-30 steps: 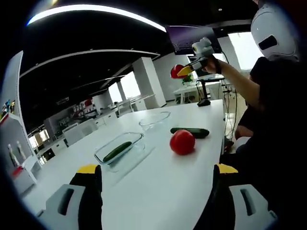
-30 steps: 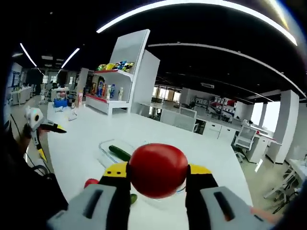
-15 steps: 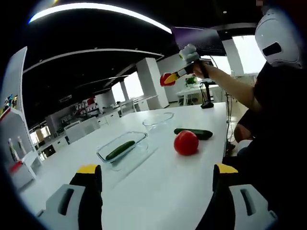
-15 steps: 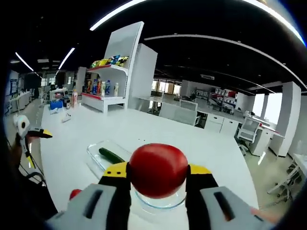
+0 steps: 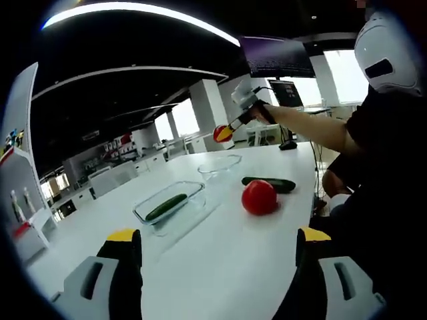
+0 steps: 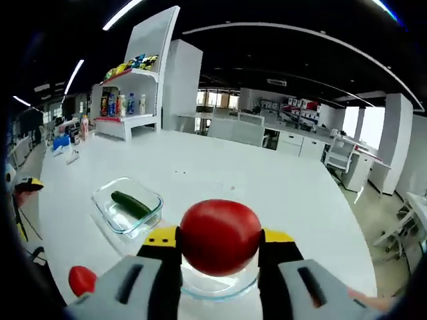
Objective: Sort the scattered tomatoes and cucumbers on the table and place them into their respective storage containers
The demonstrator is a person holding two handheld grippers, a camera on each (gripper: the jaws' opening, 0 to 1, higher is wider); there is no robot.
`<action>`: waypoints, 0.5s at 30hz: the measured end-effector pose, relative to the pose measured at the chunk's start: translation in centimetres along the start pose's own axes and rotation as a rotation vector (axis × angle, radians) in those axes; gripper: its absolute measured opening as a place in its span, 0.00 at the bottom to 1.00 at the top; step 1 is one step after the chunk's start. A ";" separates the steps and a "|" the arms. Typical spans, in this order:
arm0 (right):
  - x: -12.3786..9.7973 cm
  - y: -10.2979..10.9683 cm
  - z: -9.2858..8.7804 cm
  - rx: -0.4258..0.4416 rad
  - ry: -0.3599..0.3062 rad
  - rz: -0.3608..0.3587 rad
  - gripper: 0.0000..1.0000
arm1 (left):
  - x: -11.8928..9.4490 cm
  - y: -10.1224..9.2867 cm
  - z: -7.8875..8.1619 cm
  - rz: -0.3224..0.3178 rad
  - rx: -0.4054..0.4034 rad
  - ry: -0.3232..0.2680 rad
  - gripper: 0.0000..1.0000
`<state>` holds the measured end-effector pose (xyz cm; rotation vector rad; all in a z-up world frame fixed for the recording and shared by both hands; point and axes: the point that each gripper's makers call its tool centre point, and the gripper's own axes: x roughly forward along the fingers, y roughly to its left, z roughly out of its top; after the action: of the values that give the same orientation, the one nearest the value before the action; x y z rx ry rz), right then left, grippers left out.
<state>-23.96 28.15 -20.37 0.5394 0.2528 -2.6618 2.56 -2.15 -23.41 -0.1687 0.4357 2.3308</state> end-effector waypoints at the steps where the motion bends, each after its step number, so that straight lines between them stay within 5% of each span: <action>1: 0.6 -0.1 -0.4 0.004 0.010 -0.004 0.42 | 0.0 0.0 0.0 0.001 0.001 0.000 0.95; 15: 5.9 0.7 -7.4 0.032 0.215 -0.070 0.42 | -0.5 0.1 0.2 0.005 0.016 0.006 0.95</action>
<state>-26.15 27.28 -29.57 0.8428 0.2962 -2.6794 2.88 -2.51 -23.11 -0.1669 0.4584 2.3312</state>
